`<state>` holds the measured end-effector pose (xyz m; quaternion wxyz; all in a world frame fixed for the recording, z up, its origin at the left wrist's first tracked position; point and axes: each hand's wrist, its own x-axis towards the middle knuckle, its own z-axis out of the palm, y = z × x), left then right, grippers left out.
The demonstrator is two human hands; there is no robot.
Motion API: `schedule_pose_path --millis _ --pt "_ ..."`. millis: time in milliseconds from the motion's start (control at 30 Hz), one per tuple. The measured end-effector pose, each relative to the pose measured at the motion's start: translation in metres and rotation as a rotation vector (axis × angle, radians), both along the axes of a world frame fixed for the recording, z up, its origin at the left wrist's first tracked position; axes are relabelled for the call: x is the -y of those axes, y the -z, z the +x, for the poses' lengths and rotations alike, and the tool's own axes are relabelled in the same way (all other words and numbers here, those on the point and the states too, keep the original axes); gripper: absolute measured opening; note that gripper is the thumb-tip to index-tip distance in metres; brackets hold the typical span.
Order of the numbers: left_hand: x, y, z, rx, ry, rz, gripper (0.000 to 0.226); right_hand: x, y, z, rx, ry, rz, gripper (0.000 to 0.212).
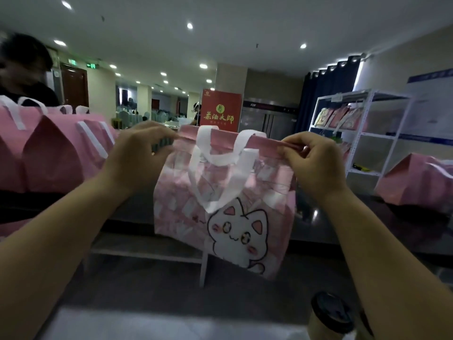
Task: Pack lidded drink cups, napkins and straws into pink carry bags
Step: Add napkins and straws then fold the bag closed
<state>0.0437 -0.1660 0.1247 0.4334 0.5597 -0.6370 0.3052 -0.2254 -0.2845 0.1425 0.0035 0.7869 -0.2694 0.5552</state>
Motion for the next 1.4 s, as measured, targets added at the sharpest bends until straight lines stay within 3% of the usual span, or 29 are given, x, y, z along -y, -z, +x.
schedule_pose_path --millis 133,300,400,467,600,733,1000,1267,1400 --pt "0.025 0.01 -0.01 -0.053 0.082 0.042 0.016 0.013 -0.007 0.018 0.025 0.117 -0.088 0.007" --pt "0.052 0.037 -0.02 -0.279 0.214 0.253 0.017 0.033 0.017 0.058 0.018 0.212 -0.01 0.005" --pt "0.064 0.054 -0.025 -0.361 0.292 0.408 0.045 0.044 0.037 0.078 0.04 0.192 0.092 0.01" --pt "0.072 0.064 -0.026 -0.336 0.237 0.461 0.055 0.049 0.046 0.086 0.039 0.066 0.173 0.018" --pt "0.085 0.077 -0.018 -0.322 0.143 0.391 0.05 0.06 0.057 0.081 -0.065 -0.209 0.344 0.032" --pt "0.092 0.083 -0.005 -0.376 0.067 0.349 0.045 0.076 0.079 0.063 -0.315 -0.173 0.39 0.059" --pt "0.113 0.083 0.013 -0.384 -0.065 0.345 0.032 0.092 0.105 0.097 -0.16 -0.087 0.415 0.04" --pt "0.132 0.072 0.047 -0.422 -0.121 0.481 0.04 0.11 0.092 0.135 -0.319 -0.024 0.469 0.036" --pt "0.116 0.066 0.055 -0.362 -0.187 0.462 0.037 0.107 0.076 0.13 -0.354 0.046 0.366 0.04"
